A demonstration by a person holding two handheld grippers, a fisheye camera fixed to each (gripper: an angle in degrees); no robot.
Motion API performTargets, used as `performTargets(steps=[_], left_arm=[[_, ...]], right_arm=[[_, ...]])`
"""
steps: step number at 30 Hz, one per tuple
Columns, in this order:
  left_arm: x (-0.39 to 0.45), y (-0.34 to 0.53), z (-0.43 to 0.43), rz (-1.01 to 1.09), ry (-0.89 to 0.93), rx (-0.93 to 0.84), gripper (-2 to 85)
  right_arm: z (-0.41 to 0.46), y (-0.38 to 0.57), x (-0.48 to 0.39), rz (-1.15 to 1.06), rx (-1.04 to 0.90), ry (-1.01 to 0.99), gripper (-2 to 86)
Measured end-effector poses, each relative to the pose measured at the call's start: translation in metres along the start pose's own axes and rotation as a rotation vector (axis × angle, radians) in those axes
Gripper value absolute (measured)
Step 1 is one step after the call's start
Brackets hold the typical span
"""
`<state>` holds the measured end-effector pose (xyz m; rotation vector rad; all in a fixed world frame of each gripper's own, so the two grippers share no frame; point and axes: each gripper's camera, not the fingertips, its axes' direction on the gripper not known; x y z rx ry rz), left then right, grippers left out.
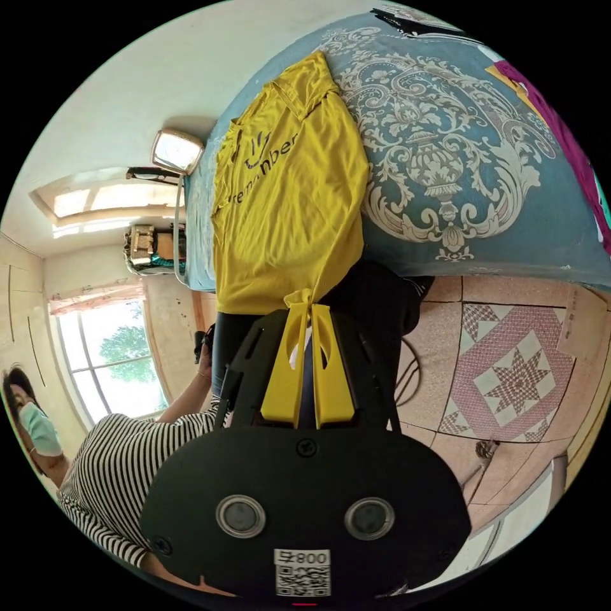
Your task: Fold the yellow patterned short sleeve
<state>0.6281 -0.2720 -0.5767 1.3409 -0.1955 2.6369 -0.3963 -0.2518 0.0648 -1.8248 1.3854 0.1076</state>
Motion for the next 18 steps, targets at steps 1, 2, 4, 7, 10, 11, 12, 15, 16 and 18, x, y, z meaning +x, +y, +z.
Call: performTargets(steps=[1, 2, 4, 7, 10, 11, 12, 15, 16, 18], left_arm=[[-0.005, 0.002, 0.001, -0.007, 0.013, 0.006, 5.2], [-0.016, 0.005, 0.003, -0.020, 0.038, 0.022, 5.7], [-0.031, 0.009, 0.006, -0.034, 0.078, 0.046, 6.5], [-0.054, 0.012, 0.015, -0.042, 0.135, 0.072, 7.4], [-0.070, 0.013, 0.022, -0.038, 0.149, 0.095, 8.2], [-0.075, 0.013, 0.024, -0.032, 0.145, 0.103, 8.5], [-0.079, 0.011, 0.027, -0.021, 0.142, 0.101, 8.7], [-0.087, 0.006, 0.034, 0.019, 0.109, 0.067, 9.5], [-0.088, 0.005, 0.035, 0.026, 0.100, 0.056, 9.6], [-0.096, 0.002, 0.042, 0.057, 0.090, 0.011, 10.1]], right_arm=[[-0.005, 0.002, 0.000, 0.001, 0.012, -0.025, 0.8], [-0.015, 0.006, -0.002, -0.003, 0.029, -0.064, 0.6], [-0.030, 0.010, -0.008, -0.016, 0.048, -0.086, 0.5], [-0.048, 0.012, -0.018, -0.034, 0.053, -0.080, 0.5], [-0.054, 0.011, -0.027, -0.039, 0.043, -0.065, 0.5], [-0.055, 0.012, -0.030, -0.040, 0.039, -0.061, 0.5], [-0.055, 0.012, -0.032, -0.036, 0.032, -0.058, 0.5], [-0.054, 0.014, -0.035, -0.024, 0.016, -0.047, 0.5], [-0.054, 0.015, -0.036, -0.022, 0.013, -0.044, 0.5], [-0.056, 0.016, -0.036, -0.009, 0.008, -0.040, 0.5]])
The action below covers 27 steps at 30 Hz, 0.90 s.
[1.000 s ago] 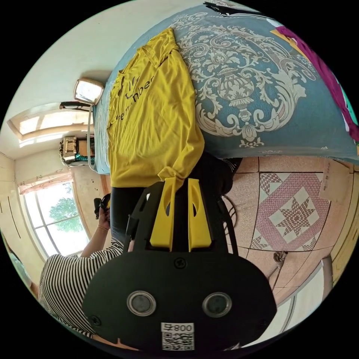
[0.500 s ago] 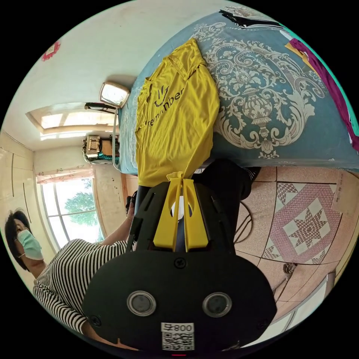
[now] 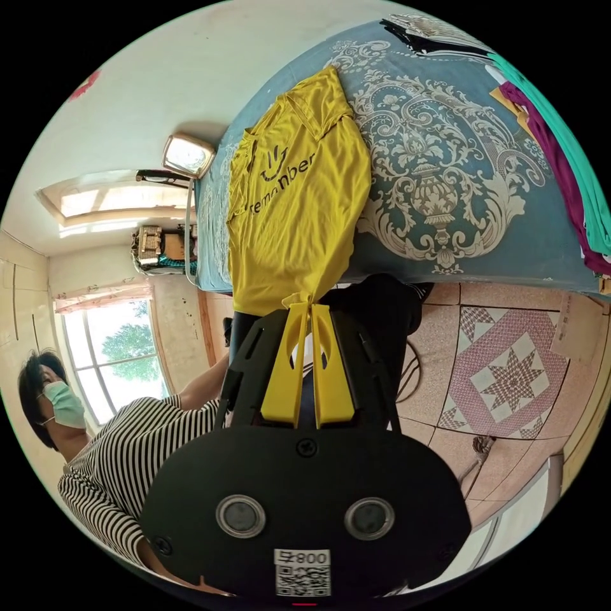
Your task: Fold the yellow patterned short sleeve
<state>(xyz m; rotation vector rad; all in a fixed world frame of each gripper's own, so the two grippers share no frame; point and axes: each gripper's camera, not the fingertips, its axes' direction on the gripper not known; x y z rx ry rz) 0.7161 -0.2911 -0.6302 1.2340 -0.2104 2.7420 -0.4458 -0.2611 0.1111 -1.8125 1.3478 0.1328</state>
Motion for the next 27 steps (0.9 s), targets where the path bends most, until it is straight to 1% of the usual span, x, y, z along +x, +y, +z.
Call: performTargets(steps=[5, 10, 13, 16, 18, 22, 27], left_arm=[[-0.016, -0.001, 0.009, 0.045, 0.006, -0.061, 10.3], [-0.036, -0.002, 0.013, 0.051, 0.007, -0.070, 9.0], [-0.047, -0.004, 0.012, 0.049, 0.017, -0.064, 7.5], [-0.056, -0.005, 0.008, 0.059, 0.039, -0.058, 4.2], [-0.061, -0.002, -0.001, 0.066, 0.054, -0.044, 2.4], [-0.069, 0.009, -0.024, 0.072, 0.102, -0.016, 1.5], [-0.060, 0.032, -0.085, 0.155, 0.202, 0.061, 0.9]], right_arm=[[-0.004, 0.002, 0.000, 0.020, -0.001, 0.001, 0.5], [-0.004, 0.005, -0.002, 0.028, -0.014, 0.015, 0.5], [-0.005, 0.008, -0.003, 0.027, -0.026, 0.030, 0.5], [-0.008, 0.013, -0.004, 0.028, -0.031, 0.039, 0.5], [-0.011, 0.017, -0.003, 0.030, -0.028, 0.041, 0.5], [-0.015, 0.026, -0.001, 0.026, -0.024, 0.035, 0.6], [-0.027, 0.042, 0.005, 0.009, -0.004, 0.000, 0.5]])
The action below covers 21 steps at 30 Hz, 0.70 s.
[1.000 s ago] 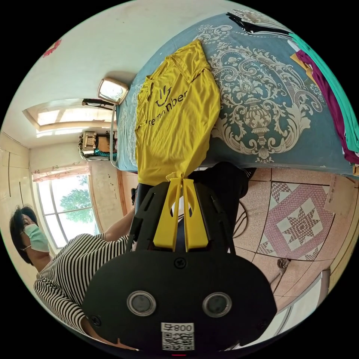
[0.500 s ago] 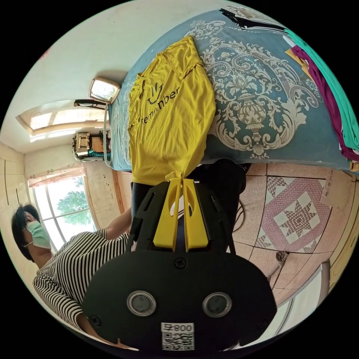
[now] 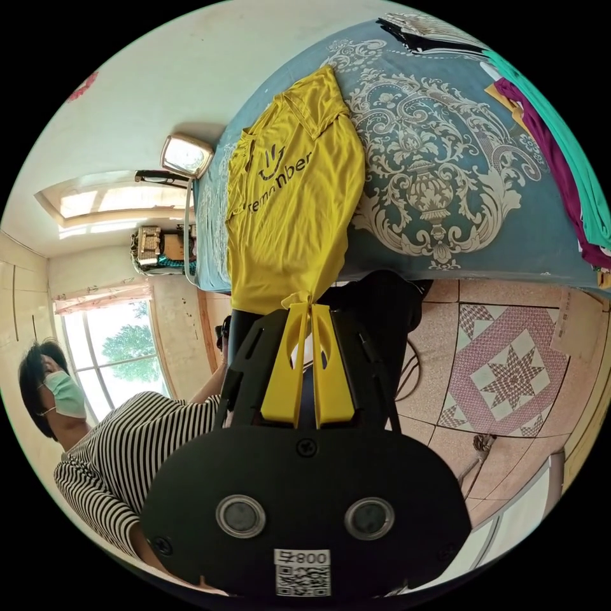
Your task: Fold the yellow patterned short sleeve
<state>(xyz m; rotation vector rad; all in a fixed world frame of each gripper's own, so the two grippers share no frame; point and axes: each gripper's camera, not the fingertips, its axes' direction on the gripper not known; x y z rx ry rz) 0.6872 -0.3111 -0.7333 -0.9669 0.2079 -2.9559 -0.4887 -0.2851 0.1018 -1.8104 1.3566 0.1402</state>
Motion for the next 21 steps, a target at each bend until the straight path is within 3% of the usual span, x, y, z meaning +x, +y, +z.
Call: performTargets(steps=[9, 21], left_arm=[[0.080, -0.023, -0.092, 0.256, 0.095, 0.087, 0.7], [0.141, -0.061, -0.134, 0.428, 0.207, 0.115, 0.6]], right_arm=[[-0.048, 0.046, 0.035, -0.015, 0.124, -0.152, 0.5], [-0.128, 0.114, 0.065, -0.141, 0.329, -0.403, 0.2]])
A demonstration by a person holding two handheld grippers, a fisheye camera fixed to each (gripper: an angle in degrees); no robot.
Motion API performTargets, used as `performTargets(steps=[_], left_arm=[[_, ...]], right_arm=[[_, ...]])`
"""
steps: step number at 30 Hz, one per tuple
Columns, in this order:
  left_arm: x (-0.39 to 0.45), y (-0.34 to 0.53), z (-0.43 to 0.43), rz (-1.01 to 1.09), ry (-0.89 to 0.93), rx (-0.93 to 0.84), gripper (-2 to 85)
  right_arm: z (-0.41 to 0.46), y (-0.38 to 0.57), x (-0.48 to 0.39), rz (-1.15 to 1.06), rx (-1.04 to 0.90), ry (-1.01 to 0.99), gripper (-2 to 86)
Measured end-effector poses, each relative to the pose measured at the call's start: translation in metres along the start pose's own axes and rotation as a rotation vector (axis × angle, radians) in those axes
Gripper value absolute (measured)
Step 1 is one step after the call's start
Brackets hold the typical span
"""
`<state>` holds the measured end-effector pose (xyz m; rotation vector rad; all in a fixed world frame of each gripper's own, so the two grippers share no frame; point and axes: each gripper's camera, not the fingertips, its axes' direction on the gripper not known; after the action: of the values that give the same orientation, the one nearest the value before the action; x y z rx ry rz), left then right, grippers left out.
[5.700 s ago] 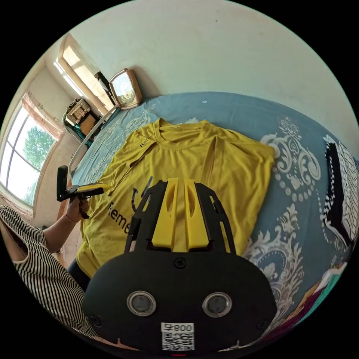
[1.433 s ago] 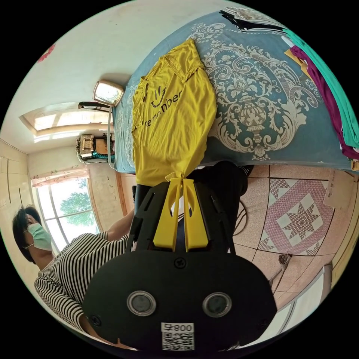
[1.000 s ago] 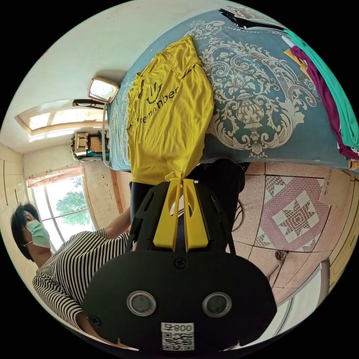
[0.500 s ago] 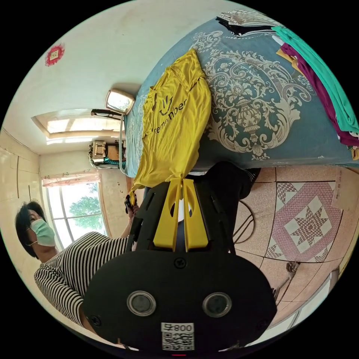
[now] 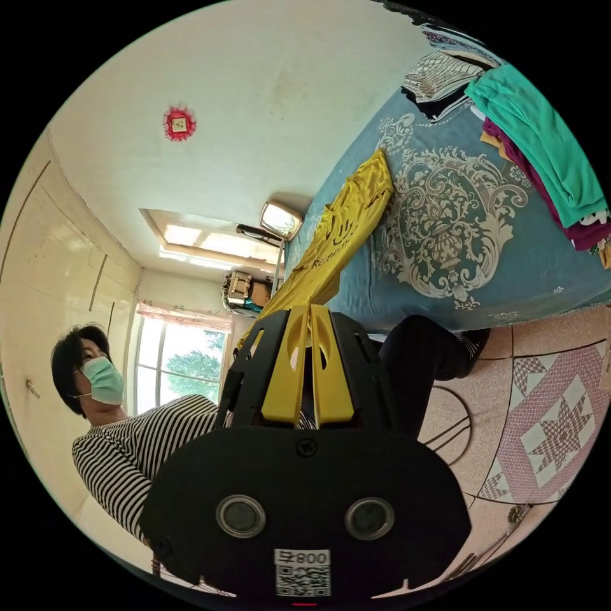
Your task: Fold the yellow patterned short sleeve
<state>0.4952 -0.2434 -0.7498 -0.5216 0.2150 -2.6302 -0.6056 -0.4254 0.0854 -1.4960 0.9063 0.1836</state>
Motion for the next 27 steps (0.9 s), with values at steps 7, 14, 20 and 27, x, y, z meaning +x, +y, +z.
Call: performTargets(steps=[7, 14, 20, 27], left_arm=[[-0.001, -0.008, -0.022, 0.021, 0.028, 0.043, 0.7], [-0.019, -0.005, -0.048, -0.012, 0.009, 0.061, 0.7], [-0.071, -0.018, -0.055, -0.108, -0.009, 0.102, 0.7], [-0.125, -0.082, -0.023, -0.147, -0.036, 0.070, 0.6]], right_arm=[[-0.045, 0.022, -0.012, -0.064, 0.058, -0.084, 0.2], [-0.076, 0.050, -0.023, -0.082, 0.067, -0.089, 0.1], [-0.074, 0.051, 0.002, 0.005, 0.072, -0.099, 0.1], [-0.053, 0.003, 0.011, 0.071, 0.047, -0.094, 0.2]])
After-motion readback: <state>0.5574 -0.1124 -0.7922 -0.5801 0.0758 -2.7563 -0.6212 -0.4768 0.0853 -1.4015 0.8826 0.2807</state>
